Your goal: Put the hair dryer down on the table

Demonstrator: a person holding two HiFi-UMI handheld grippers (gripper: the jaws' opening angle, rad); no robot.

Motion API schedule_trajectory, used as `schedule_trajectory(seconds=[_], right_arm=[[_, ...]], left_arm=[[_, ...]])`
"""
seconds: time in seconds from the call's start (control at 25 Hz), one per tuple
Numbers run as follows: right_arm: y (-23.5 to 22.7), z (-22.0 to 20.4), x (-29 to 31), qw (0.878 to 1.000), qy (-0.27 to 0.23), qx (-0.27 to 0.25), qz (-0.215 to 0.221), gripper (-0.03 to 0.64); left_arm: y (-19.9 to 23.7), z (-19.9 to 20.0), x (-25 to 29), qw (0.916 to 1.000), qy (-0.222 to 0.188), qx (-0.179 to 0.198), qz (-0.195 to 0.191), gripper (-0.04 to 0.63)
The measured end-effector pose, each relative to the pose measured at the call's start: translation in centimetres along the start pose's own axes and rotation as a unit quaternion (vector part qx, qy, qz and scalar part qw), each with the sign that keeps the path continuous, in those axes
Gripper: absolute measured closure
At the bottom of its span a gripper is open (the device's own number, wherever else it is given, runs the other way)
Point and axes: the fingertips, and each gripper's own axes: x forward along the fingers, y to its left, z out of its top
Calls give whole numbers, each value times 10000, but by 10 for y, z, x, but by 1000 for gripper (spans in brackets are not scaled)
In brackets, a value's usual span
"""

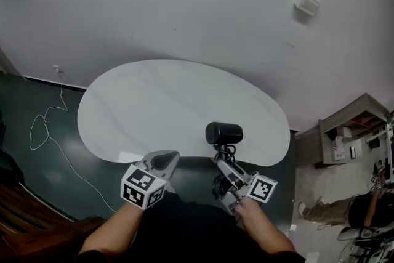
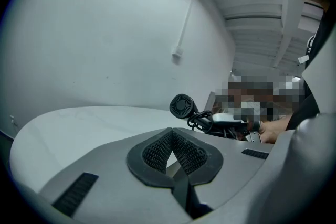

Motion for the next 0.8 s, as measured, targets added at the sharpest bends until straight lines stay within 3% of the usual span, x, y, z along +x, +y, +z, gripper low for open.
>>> schedule_trajectory(seconds=[0.48, 0.8], right_arm=[[-29, -1, 61, 9987, 22, 10, -512, 413], [-67, 2, 99, 9972, 323, 43, -677, 413]], left_arm=[[59, 0, 11, 9994, 145, -55, -315, 584], [78, -9, 19, 9996, 203, -144, -148, 584]])
